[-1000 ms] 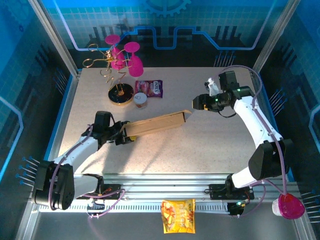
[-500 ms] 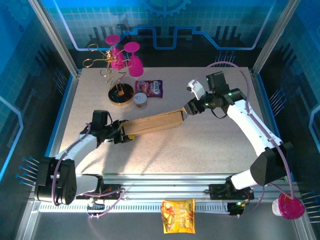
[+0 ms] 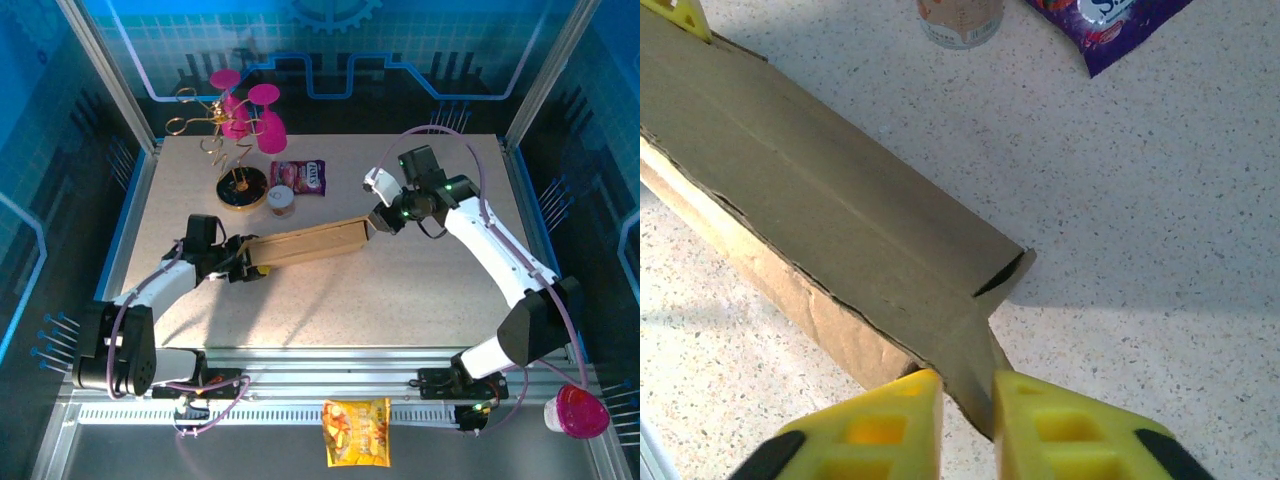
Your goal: Fold the paper box
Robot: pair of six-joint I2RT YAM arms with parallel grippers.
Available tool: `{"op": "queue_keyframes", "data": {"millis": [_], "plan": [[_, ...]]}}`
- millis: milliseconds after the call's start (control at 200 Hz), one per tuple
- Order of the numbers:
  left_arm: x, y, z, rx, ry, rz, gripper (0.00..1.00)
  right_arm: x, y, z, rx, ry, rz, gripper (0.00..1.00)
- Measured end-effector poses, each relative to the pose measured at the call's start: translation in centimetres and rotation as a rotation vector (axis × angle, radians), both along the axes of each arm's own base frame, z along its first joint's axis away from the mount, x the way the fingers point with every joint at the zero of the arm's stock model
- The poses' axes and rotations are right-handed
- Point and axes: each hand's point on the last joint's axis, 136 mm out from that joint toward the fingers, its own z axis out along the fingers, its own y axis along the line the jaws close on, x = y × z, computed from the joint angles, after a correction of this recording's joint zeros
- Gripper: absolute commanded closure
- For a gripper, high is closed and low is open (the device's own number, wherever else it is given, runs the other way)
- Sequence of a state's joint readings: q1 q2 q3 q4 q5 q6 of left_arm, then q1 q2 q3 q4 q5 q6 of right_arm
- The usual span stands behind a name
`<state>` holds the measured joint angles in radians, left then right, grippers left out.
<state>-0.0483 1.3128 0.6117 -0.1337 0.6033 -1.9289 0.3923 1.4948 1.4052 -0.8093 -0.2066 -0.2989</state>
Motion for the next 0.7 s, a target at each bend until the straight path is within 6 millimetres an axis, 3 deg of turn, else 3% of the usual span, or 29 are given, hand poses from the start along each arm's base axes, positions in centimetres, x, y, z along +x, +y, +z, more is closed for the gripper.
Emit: {"op": "queue_keyframes", "data": {"millis": [295,460,700], "plan": [[0.3,0.1,-0.1,0.0,0.001,0.001,0.43,0.3,0.1,-1.1,-0.029,0.028,-0.011,0.92],[0.3,0.3,-0.7,0.005,0.023,0.009,0.37,0.4,0.1,-1.1,-0.029,0.034,-0.024,0.99],[0.6,1.3,-1.7,0.014,0.045,0.03,0.37,1.2,0.2,-1.1,-0.019,0.053,-0.079,1.0]]}}
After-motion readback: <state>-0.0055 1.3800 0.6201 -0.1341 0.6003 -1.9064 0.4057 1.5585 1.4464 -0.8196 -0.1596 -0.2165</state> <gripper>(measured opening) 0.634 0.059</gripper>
